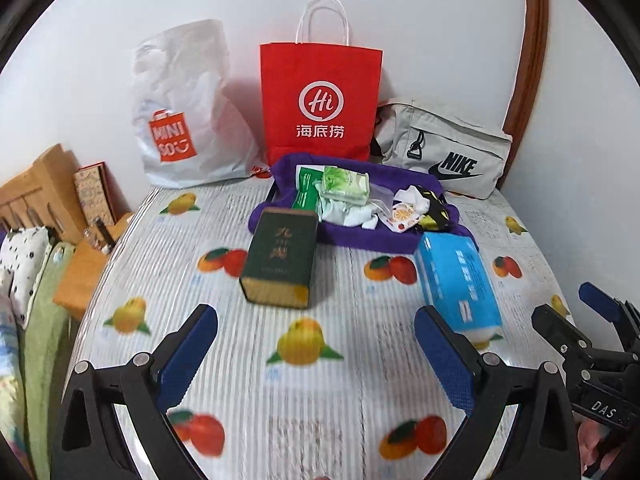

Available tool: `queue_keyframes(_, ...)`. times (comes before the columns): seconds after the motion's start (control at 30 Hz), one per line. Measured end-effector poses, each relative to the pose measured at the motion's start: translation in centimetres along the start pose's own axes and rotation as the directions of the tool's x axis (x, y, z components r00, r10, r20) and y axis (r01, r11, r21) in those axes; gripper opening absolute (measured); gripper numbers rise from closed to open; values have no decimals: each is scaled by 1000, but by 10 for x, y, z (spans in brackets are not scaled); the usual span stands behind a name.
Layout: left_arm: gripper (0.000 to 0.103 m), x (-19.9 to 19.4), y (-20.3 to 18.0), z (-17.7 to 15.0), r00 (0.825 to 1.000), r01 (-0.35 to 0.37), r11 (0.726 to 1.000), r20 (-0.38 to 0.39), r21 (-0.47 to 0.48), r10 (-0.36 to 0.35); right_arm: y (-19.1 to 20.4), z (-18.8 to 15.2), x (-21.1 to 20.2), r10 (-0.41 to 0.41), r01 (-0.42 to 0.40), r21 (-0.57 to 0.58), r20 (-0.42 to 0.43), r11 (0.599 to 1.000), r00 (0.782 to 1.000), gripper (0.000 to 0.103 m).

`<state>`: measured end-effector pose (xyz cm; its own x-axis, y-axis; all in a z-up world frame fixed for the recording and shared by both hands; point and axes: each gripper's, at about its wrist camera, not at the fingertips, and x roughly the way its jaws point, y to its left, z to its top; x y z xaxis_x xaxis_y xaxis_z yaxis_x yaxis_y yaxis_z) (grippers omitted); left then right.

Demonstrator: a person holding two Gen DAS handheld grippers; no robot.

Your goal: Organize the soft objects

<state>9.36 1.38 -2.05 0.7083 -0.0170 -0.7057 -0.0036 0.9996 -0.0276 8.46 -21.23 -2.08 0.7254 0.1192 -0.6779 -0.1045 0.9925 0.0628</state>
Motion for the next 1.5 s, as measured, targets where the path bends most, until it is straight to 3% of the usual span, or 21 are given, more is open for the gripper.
queue_keyframes(0.23, 100, -37, -12, -35, 999, -10, 998, 34, 57, 8, -7, -31, -45, -11, 10, 25, 55, 1000, 998, 100)
queue_keyframes(0.53, 100, -73, -19, -50, 996, -24, 997, 84, 71, 18, -11, -50, -81, -12, 8, 38, 102, 999, 995, 100)
queue_keyframes(1.5, 100, -79, -10, -65, 998, -16, 999, 66, 44, 13, -12, -62, -95, -27, 22, 58, 100, 998, 995, 100)
